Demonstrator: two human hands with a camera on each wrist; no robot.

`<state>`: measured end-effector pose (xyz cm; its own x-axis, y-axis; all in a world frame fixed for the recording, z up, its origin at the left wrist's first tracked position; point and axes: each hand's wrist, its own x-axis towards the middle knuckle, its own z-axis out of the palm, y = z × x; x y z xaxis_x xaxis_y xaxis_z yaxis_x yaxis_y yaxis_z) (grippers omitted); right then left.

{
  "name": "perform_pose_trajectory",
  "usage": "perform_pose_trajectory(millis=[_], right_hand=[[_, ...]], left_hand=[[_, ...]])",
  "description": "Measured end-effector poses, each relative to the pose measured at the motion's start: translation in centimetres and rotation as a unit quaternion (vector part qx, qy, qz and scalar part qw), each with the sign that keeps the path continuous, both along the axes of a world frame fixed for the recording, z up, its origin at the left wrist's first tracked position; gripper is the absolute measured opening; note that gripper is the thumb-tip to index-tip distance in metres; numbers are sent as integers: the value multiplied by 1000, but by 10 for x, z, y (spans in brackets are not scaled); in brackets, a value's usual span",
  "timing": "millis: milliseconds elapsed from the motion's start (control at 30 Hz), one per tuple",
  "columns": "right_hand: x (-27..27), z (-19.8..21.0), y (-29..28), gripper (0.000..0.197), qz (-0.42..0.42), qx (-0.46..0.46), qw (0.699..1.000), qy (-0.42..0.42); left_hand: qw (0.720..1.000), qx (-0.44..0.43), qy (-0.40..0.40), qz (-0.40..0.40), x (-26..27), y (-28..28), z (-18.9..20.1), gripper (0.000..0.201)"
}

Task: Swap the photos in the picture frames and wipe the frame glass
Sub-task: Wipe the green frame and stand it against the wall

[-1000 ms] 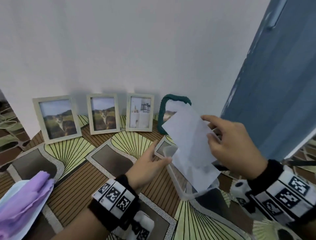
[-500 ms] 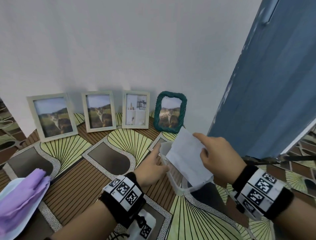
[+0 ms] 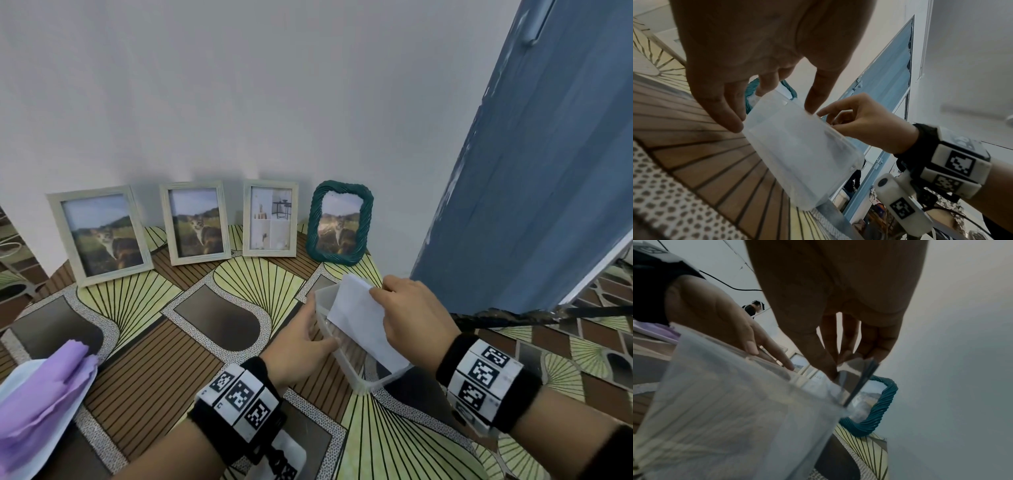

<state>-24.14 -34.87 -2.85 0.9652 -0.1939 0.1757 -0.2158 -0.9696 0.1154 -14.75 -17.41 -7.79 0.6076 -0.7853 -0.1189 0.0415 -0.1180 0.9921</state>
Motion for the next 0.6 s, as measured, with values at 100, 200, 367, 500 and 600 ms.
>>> perform_pose_trajectory(millis=[100,200,367,500,600], right_hand=[[4,4,-1,23,-18,-5,1000,10],[0,4,-4,29,-27,13,999,12],[-7,2,-6,31,-92,88,992,-2],[-3,-2,-6,31,-103,70,992,-2],[1,-7,-9,27,-101,91,991,7]], left_hand=[[1000,4,-1,0,0,0,0,86],[1000,8,0,0,0,1,1,87],[1000,16,0,3,0,1,1,87],[1000,19,1,7,-2,-2,3,87],[1000,23,4,7,-3,-2,5,87]])
